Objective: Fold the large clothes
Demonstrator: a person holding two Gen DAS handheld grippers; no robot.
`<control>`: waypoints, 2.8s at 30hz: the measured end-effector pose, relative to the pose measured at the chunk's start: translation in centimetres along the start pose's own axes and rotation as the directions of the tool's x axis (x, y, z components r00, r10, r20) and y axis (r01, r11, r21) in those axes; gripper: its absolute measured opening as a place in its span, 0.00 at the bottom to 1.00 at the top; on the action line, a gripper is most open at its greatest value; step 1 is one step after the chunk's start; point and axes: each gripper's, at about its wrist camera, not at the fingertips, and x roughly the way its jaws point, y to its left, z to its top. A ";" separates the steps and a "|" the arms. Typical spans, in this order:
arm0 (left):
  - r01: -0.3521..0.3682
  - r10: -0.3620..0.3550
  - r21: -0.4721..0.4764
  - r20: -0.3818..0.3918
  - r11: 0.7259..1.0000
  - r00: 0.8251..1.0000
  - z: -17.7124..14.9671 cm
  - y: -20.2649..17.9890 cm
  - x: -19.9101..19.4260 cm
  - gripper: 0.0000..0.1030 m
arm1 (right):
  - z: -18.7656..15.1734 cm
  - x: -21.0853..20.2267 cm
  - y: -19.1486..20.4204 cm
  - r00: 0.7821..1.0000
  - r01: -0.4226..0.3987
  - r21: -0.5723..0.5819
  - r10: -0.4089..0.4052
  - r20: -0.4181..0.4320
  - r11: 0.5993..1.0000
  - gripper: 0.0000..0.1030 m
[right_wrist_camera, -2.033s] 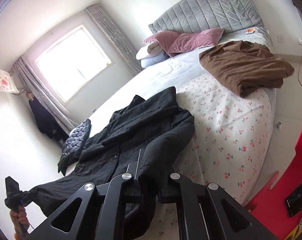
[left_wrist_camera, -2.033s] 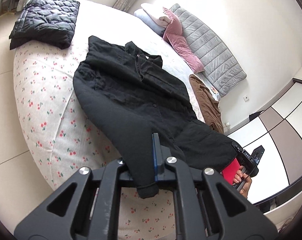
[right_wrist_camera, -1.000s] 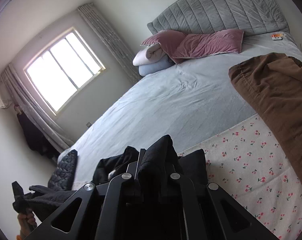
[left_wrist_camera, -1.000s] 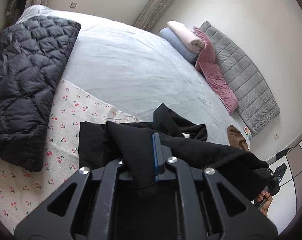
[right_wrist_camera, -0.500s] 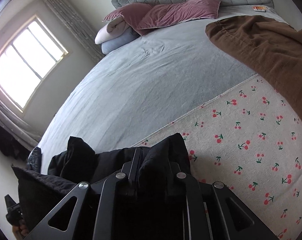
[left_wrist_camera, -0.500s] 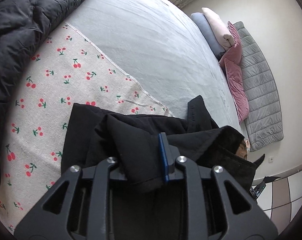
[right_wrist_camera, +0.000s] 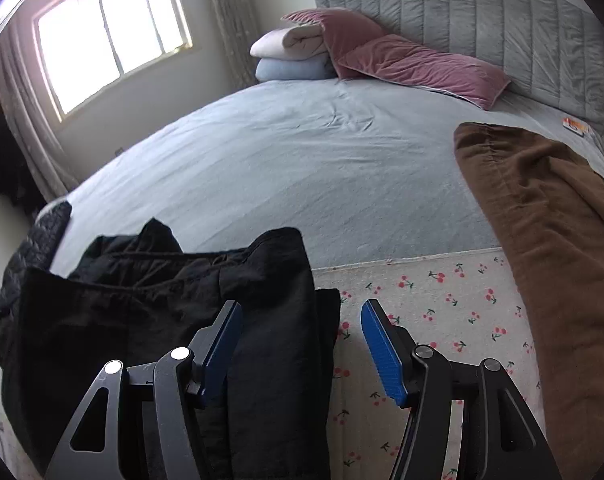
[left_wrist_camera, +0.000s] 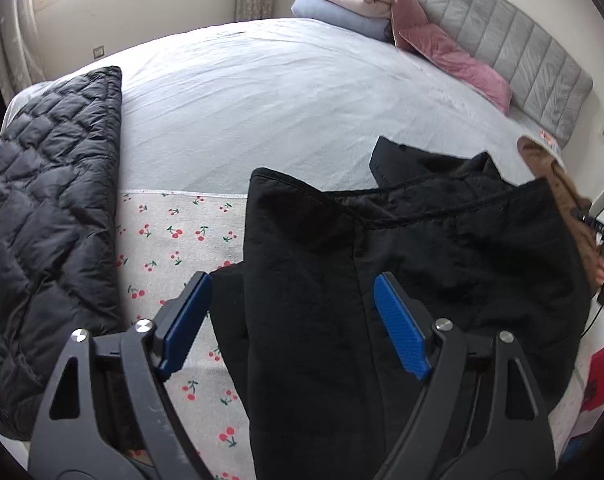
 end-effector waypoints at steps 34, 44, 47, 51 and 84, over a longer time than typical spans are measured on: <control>-0.336 0.385 -0.229 0.220 0.913 0.896 4.6 -0.7 1.8 0.49 | 3.3 5.2 11.2 0.930 0.344 -0.172 -0.310 0.197 0.923 0.56; -0.145 0.149 -0.042 0.106 0.989 0.983 4.7 -11.7 8.1 0.72 | 0.6 9.7 23.6 0.999 0.043 -0.311 -0.033 0.037 0.950 0.62; -0.311 0.315 -0.068 0.063 0.948 0.947 4.5 -5.1 9.3 0.72 | 1.8 10.8 16.0 0.992 0.126 -0.198 -0.126 0.013 0.972 0.63; -0.441 0.435 -0.169 -0.073 0.882 0.898 2.9 5.0 8.4 0.73 | 2.0 10.7 2.5 0.936 0.345 -0.021 -0.345 -0.073 0.939 0.64; -0.310 0.315 -0.226 -0.013 0.924 0.949 -16.8 -8.6 -11.7 0.79 | -18.9 -13.9 7.7 0.966 0.259 -0.024 -0.259 -0.002 0.966 0.70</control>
